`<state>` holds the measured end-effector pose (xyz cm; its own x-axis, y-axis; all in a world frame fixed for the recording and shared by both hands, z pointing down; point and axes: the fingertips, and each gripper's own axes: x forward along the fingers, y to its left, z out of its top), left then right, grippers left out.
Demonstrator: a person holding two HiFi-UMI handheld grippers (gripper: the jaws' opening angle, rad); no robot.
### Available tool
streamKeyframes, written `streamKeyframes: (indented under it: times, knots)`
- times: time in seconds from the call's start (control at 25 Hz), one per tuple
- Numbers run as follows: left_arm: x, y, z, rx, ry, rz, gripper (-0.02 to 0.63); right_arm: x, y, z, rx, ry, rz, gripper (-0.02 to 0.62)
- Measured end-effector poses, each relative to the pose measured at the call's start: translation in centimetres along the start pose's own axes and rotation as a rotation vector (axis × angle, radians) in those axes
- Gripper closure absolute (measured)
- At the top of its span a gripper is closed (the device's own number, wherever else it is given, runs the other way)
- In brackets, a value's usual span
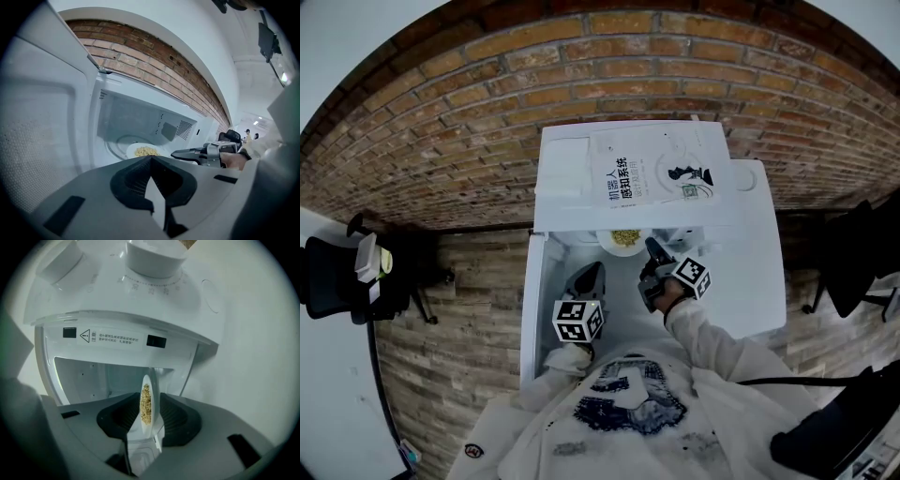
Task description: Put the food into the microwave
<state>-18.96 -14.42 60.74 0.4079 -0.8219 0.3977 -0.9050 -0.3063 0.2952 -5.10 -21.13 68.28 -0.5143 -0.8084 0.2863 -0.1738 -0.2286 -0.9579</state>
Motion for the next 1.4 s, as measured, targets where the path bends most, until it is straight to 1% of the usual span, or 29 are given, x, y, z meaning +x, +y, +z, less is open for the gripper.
streamKeyframes:
  times: [0.16, 0.44, 0.6, 0.76, 0.92, 1.4]
  knots:
    - [0.0, -0.1, -0.1, -0.005, 0.001, -0.003, 0.598, -0.9, -0.5, -1.0, 0.008, 0.019, -0.008, 0.472]
    - [0.0, -0.1, -0.2, -0.005, -0.002, -0.002, 0.598, -1.2, -0.9, -4.7, -0.011, 0.13, -0.008, 0.476]
    - [-0.1, 0.1, -0.4, -0.005, 0.004, 0.002, 0.598, -1.0, -0.9, -5.8, -0.032, 0.158, -0.008, 0.524]
    - [-0.2, 0.3, -0.6, -0.008, 0.009, 0.004, 0.599, -0.7, -0.7, -6.4, -0.038, 0.175, -0.001, 0.55]
    - [-0.2, 0.4, -0.5, -0.007, 0.008, 0.005, 0.598, -0.6, -0.7, -6.7, -0.039, 0.183, 0.001, 0.563]
    - [0.0, 0.5, -0.8, -0.012, 0.02, 0.003, 0.598, 0.2, -0.4, -6.2, -0.031, 0.174, 0.008, 0.572]
